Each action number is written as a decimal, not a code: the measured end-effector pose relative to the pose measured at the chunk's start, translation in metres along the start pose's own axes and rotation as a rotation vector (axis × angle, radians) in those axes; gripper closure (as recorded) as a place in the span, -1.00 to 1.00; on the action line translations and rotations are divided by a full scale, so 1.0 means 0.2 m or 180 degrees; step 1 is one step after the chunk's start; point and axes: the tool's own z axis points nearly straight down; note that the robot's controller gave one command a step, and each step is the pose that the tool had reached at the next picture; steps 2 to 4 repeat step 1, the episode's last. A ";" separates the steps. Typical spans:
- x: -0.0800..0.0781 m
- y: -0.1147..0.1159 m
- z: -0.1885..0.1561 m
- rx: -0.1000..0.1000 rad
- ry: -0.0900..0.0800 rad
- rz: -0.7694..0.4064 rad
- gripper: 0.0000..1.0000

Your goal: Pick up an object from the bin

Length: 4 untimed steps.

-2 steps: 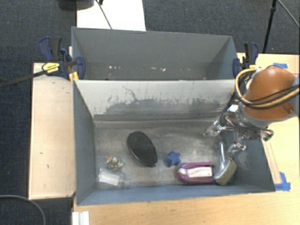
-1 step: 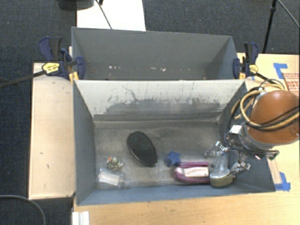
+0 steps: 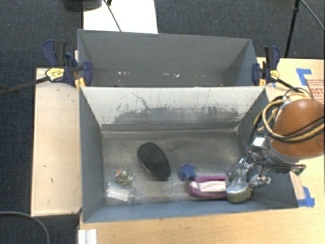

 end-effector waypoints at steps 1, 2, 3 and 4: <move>-0.01 -0.01 -0.37 0.0014 0.0025 0.0014 1.00; -0.01 -0.01 -0.37 0.0014 0.0025 0.0014 1.00; -0.01 -0.01 -0.37 0.0014 0.0025 0.0014 1.00; -0.01 -0.01 -0.37 0.0014 0.0025 0.0014 1.00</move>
Offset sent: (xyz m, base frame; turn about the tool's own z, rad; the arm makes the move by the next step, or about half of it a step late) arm -0.0001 0.0000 0.0693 0.0000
